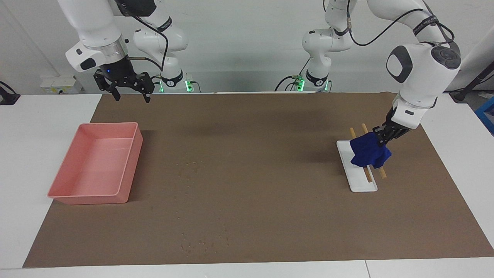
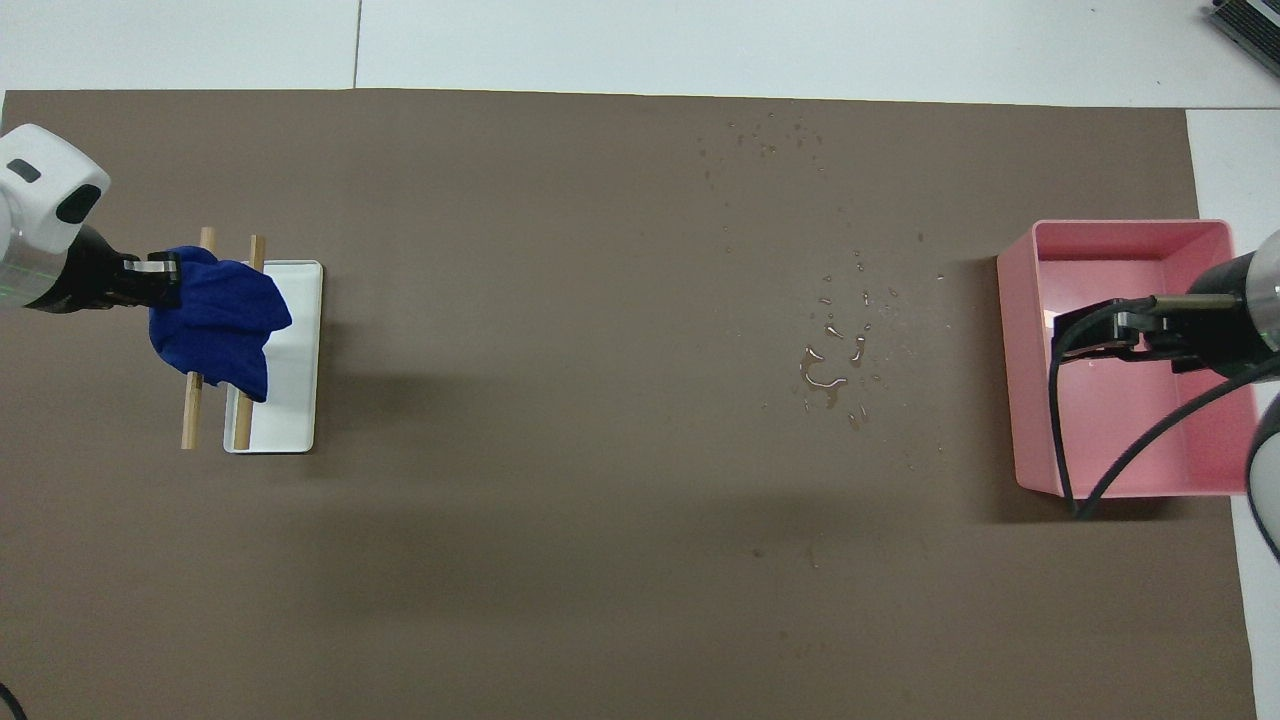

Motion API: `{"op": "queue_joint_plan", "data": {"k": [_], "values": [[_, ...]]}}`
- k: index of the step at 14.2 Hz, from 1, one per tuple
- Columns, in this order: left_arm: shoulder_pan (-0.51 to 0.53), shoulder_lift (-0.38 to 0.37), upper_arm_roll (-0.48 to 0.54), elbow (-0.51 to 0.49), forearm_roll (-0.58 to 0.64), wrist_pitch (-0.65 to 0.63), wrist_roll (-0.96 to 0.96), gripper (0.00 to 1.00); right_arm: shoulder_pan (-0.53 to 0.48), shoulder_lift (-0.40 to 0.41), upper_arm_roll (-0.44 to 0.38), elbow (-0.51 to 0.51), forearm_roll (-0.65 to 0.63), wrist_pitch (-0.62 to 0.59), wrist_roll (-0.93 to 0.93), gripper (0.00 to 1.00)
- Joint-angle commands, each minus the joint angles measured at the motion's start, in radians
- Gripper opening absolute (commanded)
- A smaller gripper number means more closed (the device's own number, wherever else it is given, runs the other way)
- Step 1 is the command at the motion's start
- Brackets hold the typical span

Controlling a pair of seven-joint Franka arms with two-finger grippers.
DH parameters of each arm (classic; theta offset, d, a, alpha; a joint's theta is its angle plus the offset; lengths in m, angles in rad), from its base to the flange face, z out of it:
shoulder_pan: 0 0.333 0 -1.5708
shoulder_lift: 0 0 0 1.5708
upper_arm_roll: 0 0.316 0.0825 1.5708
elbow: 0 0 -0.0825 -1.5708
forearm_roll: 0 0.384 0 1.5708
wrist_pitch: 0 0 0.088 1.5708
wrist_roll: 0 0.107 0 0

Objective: Wipe water with towel using both arms
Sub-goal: 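Lift the towel with the left gripper while the right gripper approaches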

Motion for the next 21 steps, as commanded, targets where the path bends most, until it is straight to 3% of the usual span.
{"op": "queue_joint_plan", "data": {"k": [1,5,10,14,19,21], "values": [[-0.043,0.018,0.005,0.115,-0.022,-0.123,-0.129,0.0,-0.015,-0.02,-0.003,-0.016,0.016,0.012,-0.001,1.0],[-0.087,-0.049,-0.032,0.122,-0.123,-0.176,-0.481,0.0,-0.023,-0.031,-0.005,-0.016,0.019,0.001,0.001,1.0],[-0.161,-0.072,-0.188,0.122,-0.136,-0.157,-0.987,0.0,-0.013,-0.043,-0.002,-0.017,0.022,0.017,0.067,1.0],[-0.227,-0.072,-0.277,0.119,-0.134,-0.068,-1.327,0.0,0.019,-0.015,0.009,-0.014,0.045,0.049,0.31,0.99],[-0.327,-0.065,-0.281,0.116,-0.141,0.089,-1.736,0.0,0.065,0.028,0.01,-0.013,0.23,0.073,0.737,0.99],[-0.345,-0.06,-0.284,0.111,-0.194,0.162,-1.868,0.0,0.082,0.043,0.01,-0.014,0.311,0.092,0.881,0.99]]}}
